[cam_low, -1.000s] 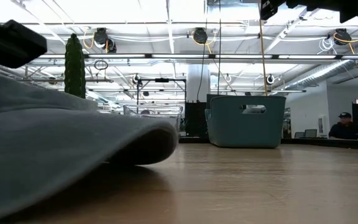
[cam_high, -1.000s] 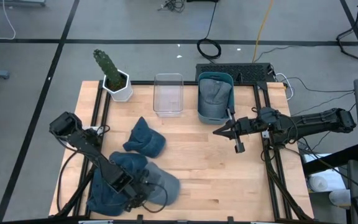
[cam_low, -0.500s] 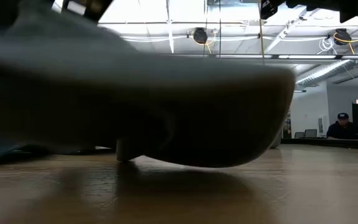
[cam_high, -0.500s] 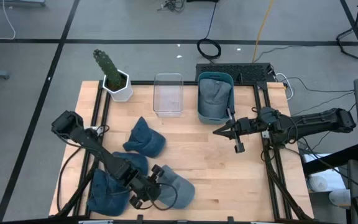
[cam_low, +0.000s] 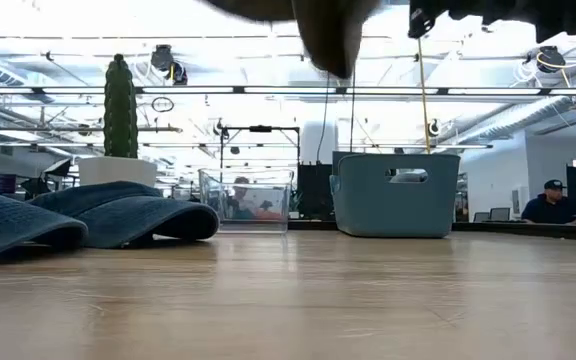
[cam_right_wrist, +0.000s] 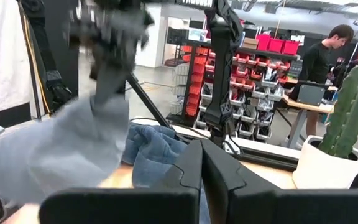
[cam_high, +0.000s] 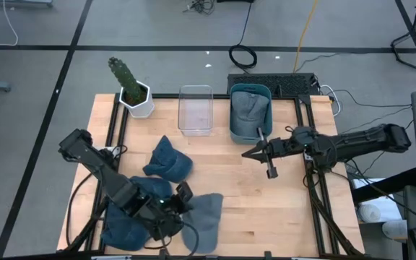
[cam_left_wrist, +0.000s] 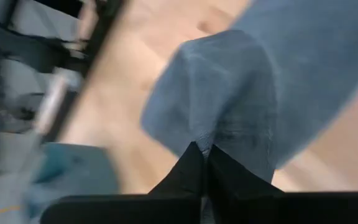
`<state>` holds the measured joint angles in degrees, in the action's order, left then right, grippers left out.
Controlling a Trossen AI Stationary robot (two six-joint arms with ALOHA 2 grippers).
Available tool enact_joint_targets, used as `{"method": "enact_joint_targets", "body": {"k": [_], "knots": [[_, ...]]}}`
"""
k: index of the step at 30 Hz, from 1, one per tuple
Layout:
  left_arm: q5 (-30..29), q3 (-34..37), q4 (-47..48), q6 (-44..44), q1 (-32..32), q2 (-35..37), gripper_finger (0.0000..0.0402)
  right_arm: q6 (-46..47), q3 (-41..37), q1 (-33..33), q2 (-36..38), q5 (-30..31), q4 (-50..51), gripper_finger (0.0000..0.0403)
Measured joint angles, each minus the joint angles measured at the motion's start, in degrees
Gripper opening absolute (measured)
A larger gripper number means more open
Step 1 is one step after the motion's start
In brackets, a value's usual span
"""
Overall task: Pick & Place hat
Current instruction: Put the gray cap into the blue bin
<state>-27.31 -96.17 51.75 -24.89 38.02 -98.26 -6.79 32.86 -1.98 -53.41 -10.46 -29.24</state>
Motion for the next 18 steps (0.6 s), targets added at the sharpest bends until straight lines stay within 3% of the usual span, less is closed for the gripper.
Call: {"method": "enact_joint_targets", "body": {"k": [3,8,11,18], "knots": [[-5.8,-4.7,2.8,-4.3,0.0,0.0,0.0006,-1.7,0.0,0.0,-3.2,0.8,-3.9,0.0000],[-11.7,-9.8,2.8,-12.2,0.2,0.0,0.0008,-5.0,0.0,0.0,-7.1,8.1,-7.7,0.0000],[-11.2,-10.9,1.9,-13.8,0.4,0.0,0.0005,-4.6,0.0,0.0,-8.0,8.7,-7.4,0.0000],[-6.8,-10.3,1.7,-13.6,0.6,0.0,0.0006,0.5,0.0,0.0,-8.3,3.1,-8.2,0.0003]]}}
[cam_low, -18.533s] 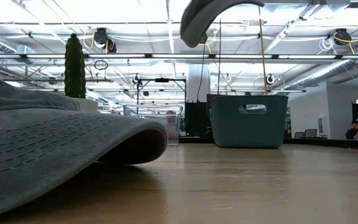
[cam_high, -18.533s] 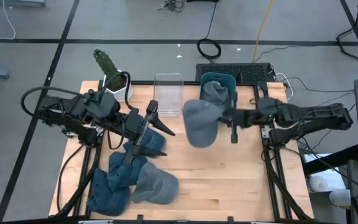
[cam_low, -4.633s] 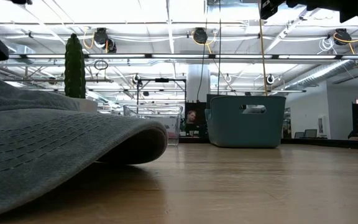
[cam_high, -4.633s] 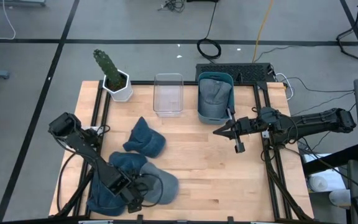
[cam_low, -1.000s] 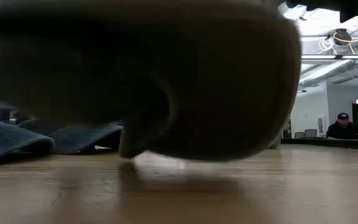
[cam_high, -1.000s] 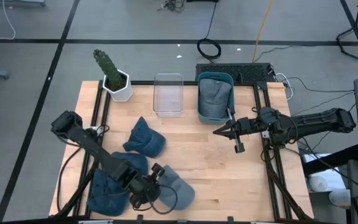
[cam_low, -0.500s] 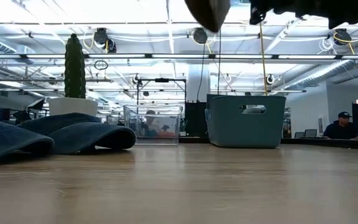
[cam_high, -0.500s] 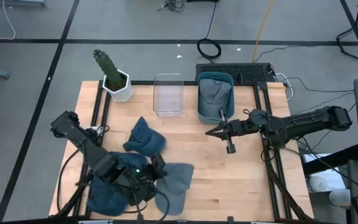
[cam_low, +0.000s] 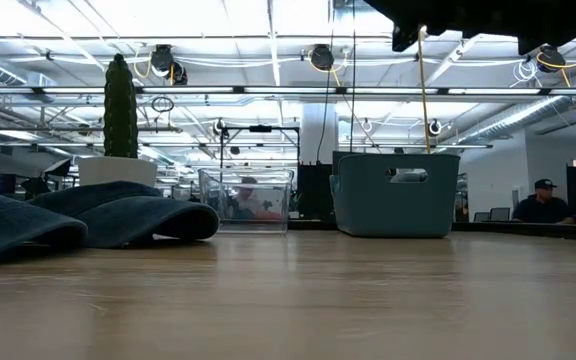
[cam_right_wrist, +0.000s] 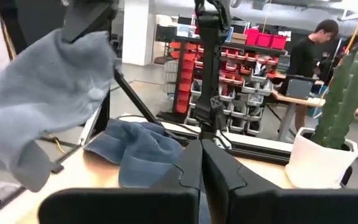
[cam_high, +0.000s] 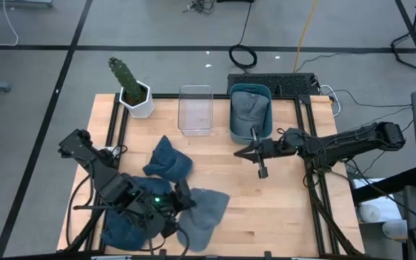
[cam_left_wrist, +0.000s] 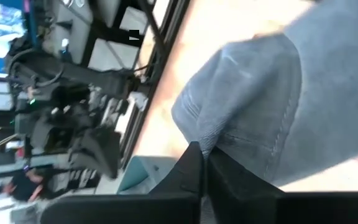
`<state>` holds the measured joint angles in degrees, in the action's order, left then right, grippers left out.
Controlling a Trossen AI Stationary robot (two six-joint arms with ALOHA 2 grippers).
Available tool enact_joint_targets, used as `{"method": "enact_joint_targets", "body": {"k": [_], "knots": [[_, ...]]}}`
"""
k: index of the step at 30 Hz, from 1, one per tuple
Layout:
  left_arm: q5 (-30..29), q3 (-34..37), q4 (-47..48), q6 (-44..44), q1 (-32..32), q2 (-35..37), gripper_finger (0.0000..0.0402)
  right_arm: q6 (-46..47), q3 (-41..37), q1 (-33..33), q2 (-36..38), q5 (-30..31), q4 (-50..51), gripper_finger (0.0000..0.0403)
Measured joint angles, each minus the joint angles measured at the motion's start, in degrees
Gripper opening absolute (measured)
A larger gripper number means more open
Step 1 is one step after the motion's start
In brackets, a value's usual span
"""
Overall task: Pick & Place hat
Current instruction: Put the gray cap into the blue bin
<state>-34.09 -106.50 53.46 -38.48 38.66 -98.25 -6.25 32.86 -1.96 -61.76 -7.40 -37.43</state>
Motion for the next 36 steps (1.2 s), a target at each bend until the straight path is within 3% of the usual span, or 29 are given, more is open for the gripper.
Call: {"method": "enact_joint_targets", "body": {"k": [4,12,16,20,28,36], "knots": [[2.7,0.0,-0.7,0.7,0.0,-1.1,0.0008,1.6,0.0,-0.3,0.0,-0.4,-0.1,0.0042],[6.8,0.0,-1.7,-1.9,-1.4,-4.8,0.0005,7.9,3.0,-4.2,-3.1,-3.4,0.5,0.0201],[7.0,0.0,-3.1,-3.0,-1.5,-4.9,0.0013,10.1,6.9,-5.4,-8.5,-3.6,2.6,0.0253],[7.2,0.0,-4.2,-4.6,-1.3,-4.9,0.0005,13.3,11.1,-5.0,-15.3,-9.6,4.0,0.0263],[3.8,0.0,-3.8,-7.3,0.4,-4.9,0.0009,18.2,17.9,-4.8,-25.5,-26.0,1.9,0.0248],[2.0,-1.1,-3.7,-7.6,1.3,-4.8,0.0011,21.4,18.3,-5.4,-28.0,-31.0,-2.4,0.0248]]}}
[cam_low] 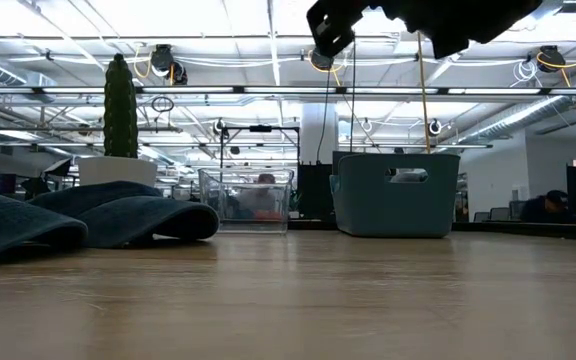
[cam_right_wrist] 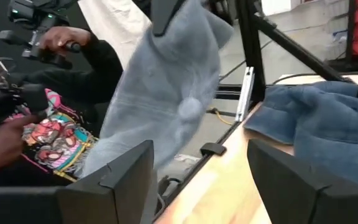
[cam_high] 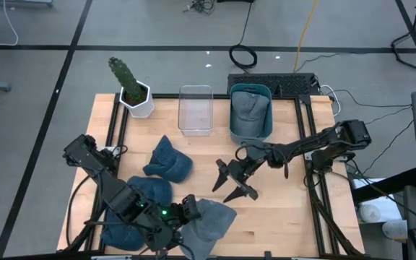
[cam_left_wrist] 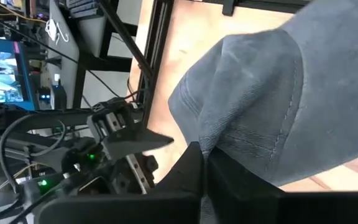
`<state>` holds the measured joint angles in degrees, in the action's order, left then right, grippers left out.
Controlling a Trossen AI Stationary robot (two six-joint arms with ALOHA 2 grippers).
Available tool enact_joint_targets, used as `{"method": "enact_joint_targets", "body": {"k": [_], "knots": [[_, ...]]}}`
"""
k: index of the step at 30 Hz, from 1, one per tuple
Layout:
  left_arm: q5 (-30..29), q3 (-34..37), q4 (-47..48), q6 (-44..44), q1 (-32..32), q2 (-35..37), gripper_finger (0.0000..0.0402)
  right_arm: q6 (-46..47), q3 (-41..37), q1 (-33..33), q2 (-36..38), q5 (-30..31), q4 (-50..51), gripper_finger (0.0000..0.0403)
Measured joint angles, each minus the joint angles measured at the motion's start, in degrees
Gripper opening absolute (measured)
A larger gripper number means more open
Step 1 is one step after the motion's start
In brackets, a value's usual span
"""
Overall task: Pick & Place hat
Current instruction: Put the gray cap into the blue bin
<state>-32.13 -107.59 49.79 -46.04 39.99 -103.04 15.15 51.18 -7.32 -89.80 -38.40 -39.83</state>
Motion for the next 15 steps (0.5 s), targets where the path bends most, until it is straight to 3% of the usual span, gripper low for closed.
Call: {"method": "enact_joint_targets", "body": {"k": [5,15], "knots": [[-0.9,0.0,0.1,0.0,-0.7,0.0,0.0007,0.7,0.0,-1.2,-0.9,2.2,-1.1,0.0243],[0.7,0.0,-0.1,-1.0,-3.7,0.0,0.0010,0.7,3.6,-3.6,-4.1,1.1,0.1,0.0242]]}}
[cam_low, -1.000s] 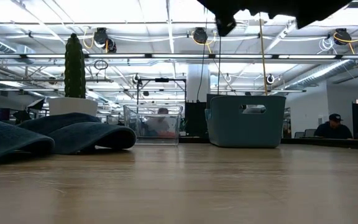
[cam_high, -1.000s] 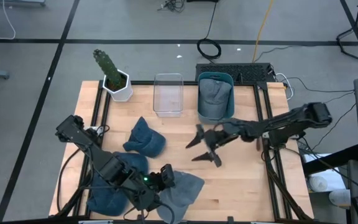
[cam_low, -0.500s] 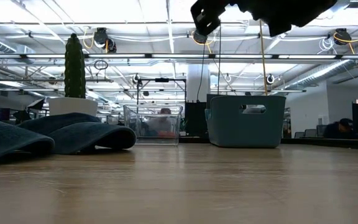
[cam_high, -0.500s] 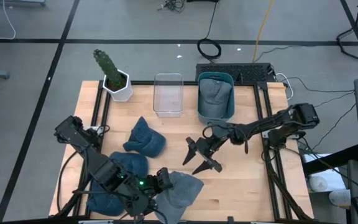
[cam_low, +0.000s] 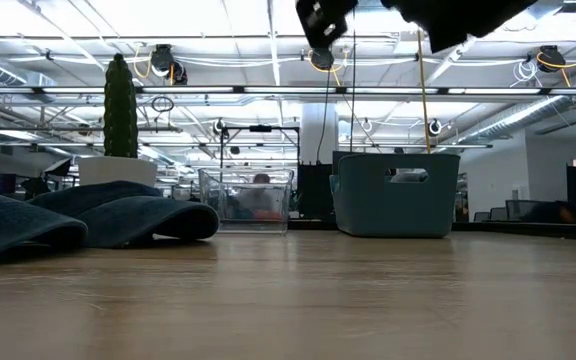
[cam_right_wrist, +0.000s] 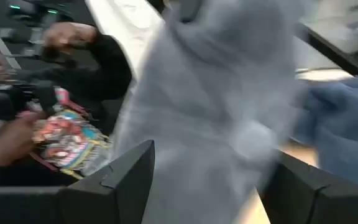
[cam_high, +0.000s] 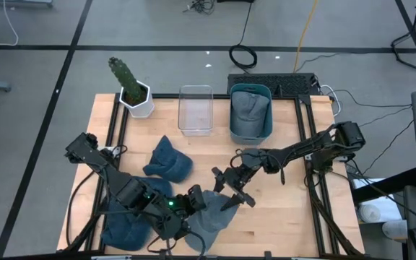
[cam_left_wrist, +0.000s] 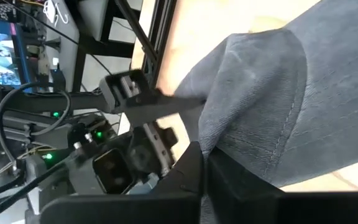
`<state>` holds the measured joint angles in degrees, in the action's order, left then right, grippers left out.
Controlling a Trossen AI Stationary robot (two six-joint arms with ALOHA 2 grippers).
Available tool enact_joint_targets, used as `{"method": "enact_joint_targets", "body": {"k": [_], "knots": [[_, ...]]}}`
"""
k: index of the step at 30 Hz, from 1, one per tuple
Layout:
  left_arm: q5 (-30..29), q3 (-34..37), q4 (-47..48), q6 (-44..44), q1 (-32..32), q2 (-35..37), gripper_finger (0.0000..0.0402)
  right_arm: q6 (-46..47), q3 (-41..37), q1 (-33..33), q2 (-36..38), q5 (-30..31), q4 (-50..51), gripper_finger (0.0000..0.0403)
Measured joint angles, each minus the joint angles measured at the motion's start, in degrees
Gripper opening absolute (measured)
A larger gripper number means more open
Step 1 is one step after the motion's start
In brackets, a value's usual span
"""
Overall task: Pick & Place hat
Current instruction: Put the gray cap into the blue bin
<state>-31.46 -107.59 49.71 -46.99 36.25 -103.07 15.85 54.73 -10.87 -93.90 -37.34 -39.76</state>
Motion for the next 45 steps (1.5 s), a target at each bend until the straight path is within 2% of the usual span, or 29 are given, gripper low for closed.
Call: {"method": "enact_joint_targets", "body": {"k": [6,17,24,33,39,45], "knots": [[0.6,0.0,-0.2,-0.7,-1.7,0.0,0.0005,0.0,2.6,-0.5,-3.0,-5.0,0.1,0.0242],[3.0,0.0,1.4,1.3,-2.9,0.0,0.0008,1.9,2.9,-2.5,-1.1,-12.5,-1.1,0.0242],[3.1,0.0,1.5,2.2,-3.0,0.0,0.0005,1.3,2.9,-4.9,1.2,-12.0,-0.3,0.0242],[3.2,0.0,1.6,4.0,-3.8,0.0,0.0005,1.0,3.2,-7.3,1.8,-1.7,0.1,0.0242],[4.8,0.1,2.5,4.1,-4.5,0.0,0.0013,-0.6,3.9,-8.8,1.8,10.7,-0.3,0.0242],[5.1,0.1,4.3,5.8,-4.8,0.0,0.0006,-0.6,3.9,-9.3,1.8,11.8,-1.6,0.0241]]}}
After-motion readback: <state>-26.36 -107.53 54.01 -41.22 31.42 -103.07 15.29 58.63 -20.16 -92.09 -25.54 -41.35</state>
